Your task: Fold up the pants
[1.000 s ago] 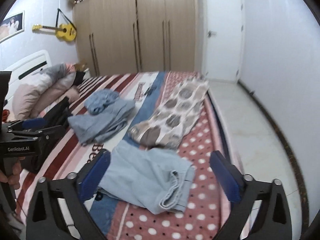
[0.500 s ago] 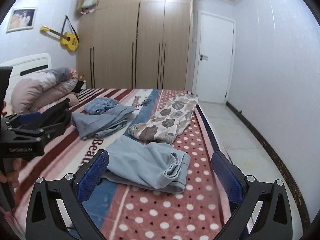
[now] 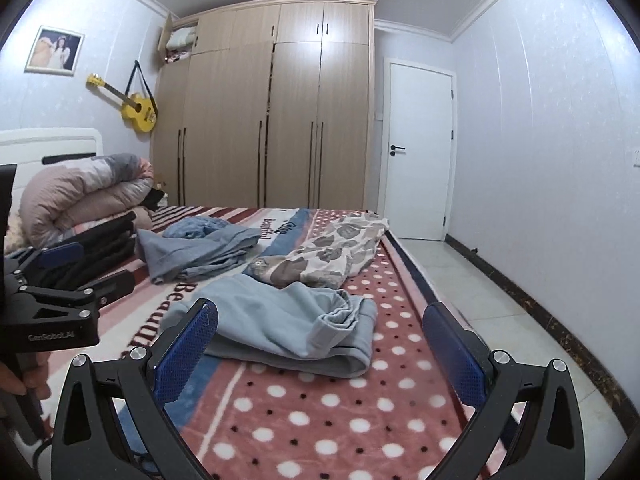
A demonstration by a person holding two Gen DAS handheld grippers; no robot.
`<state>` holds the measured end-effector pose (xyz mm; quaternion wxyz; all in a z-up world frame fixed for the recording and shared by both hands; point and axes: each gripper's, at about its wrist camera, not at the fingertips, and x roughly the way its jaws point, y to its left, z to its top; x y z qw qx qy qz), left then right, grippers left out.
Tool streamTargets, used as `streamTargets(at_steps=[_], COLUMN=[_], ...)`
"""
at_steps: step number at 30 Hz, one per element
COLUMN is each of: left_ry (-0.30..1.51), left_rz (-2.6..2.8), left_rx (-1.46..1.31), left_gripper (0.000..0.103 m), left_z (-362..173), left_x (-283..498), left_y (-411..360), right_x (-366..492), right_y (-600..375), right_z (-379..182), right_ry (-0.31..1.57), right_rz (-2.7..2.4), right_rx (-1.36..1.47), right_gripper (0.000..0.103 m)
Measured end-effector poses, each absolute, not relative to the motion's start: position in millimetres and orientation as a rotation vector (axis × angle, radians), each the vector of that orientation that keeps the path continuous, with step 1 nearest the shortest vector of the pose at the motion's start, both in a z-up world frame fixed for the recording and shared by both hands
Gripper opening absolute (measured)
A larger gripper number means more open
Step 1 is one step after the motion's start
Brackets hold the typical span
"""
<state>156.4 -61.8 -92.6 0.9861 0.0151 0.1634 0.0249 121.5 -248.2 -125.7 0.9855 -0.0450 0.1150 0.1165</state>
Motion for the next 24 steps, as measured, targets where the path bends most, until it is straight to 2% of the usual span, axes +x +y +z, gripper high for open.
streamTargets(at_steps=[24], left_ry=[0.328], left_rz=[0.08], left_rx=[0.007], left_gripper=[0.102], left_z=[-87.6], left_x=[148.8], left_y=[-57.0], right_x=[106.9], right_y=[-253.9], right_z=[-115.2], right_ry=[0.225], right_rz=[0.226], right_rx=[-0.078], right_gripper=[0.102])
